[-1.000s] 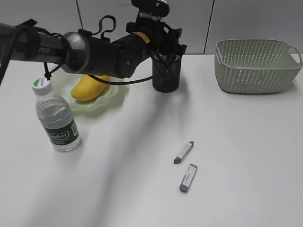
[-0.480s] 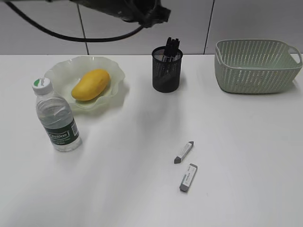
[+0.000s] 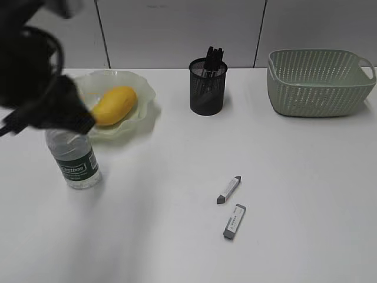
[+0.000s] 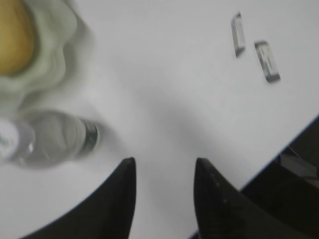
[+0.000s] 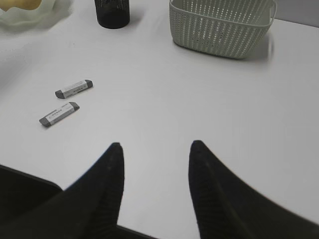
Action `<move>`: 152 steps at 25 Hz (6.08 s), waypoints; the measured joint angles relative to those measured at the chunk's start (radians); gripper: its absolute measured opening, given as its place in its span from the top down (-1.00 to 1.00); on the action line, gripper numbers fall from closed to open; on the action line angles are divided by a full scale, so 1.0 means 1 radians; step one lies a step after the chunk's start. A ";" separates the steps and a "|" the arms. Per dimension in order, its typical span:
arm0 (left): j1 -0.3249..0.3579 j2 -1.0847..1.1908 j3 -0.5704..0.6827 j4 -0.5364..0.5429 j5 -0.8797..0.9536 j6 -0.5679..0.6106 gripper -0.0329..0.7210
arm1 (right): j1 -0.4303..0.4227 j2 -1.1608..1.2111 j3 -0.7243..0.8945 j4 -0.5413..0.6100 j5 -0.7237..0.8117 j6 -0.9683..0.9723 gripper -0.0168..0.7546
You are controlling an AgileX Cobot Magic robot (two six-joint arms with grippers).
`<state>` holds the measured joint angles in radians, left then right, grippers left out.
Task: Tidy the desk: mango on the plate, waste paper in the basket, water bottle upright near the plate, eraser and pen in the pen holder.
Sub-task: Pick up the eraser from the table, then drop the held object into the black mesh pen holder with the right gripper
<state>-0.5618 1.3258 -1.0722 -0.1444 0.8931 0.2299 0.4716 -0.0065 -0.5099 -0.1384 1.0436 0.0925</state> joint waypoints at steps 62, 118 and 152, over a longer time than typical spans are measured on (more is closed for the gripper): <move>0.217 -1.331 0.532 0.292 0.171 -0.493 0.29 | 0.000 0.000 0.000 -0.001 -0.002 0.000 0.10; 0.236 -1.332 0.533 0.301 0.171 -0.493 0.29 | 0.134 1.980 -0.511 0.486 -0.426 0.344 -0.15; 0.236 -1.332 0.533 0.301 0.171 -0.493 0.29 | -0.021 2.074 -1.013 -0.186 -1.012 0.255 0.53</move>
<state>-0.3255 -0.0064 -0.5395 0.1568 1.0641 -0.2636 0.4503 2.0673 -1.5232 -0.3244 0.0312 0.3475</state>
